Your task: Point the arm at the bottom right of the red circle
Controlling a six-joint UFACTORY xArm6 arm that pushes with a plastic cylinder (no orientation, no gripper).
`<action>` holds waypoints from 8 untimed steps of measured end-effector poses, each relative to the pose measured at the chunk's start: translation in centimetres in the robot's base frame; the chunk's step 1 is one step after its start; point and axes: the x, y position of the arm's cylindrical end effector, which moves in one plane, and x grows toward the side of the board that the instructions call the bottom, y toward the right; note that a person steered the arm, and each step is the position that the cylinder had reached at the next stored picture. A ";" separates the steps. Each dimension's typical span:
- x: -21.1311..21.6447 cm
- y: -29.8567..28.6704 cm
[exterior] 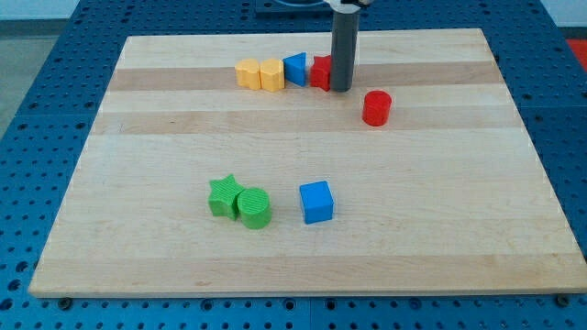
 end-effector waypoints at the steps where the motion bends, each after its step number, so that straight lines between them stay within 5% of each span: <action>1: 0.0 -0.1; 5: 7.7 1.5; 6: 9.1 7.2; 8: 8.3 9.9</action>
